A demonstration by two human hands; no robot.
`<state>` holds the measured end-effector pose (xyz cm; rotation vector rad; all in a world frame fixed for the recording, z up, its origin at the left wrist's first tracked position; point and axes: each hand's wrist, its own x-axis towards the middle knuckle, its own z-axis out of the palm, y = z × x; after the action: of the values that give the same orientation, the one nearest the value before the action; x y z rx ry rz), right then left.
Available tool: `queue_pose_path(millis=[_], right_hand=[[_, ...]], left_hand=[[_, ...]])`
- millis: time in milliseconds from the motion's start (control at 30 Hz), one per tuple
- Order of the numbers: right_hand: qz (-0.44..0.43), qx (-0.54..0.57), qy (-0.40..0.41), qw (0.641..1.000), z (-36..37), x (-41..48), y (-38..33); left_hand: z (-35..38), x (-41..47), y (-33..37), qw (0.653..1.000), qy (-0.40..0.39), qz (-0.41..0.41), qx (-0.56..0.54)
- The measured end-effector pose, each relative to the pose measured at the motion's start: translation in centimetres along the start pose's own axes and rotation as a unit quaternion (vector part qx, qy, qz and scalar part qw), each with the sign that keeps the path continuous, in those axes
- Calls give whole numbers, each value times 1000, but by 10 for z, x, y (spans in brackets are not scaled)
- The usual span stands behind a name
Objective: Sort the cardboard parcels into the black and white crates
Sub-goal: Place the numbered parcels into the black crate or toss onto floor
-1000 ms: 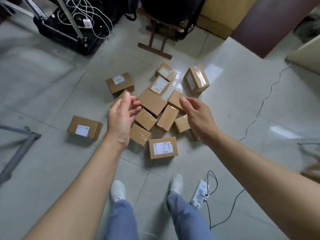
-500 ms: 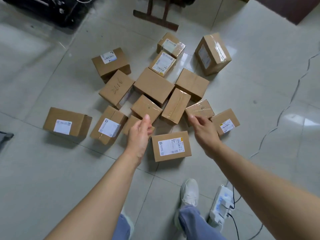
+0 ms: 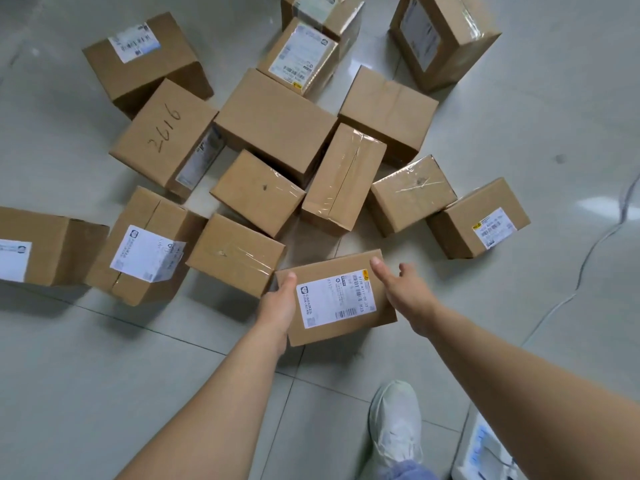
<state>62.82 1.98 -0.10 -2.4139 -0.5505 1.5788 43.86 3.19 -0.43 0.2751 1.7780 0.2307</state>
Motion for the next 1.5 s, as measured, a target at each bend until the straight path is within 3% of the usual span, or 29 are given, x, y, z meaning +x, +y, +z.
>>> queue_pose_path(millis=[133,400,733,933,1200,1500], right_hand=[[12,18,-18,1000,4,6,6],[-20,-10,91,996,-50,-80,-62],[-165,106,103,975,-140,-291,-245],[-279,145,72,947,-161,-442,-336],[-398,157,24,904,-125,-604,-412],[-503,134,-53,852,-9,-727,-468]], left_hand=[[6,3,-4,999,-41,-4,-23],[-15,-97,56,998,-47,41,-23],[-107,-322,220,981,-8,186,-55],[-191,-465,276,955,23,270,-120],[-335,-592,307,918,39,346,-188],[-501,-644,288,885,106,367,-265]])
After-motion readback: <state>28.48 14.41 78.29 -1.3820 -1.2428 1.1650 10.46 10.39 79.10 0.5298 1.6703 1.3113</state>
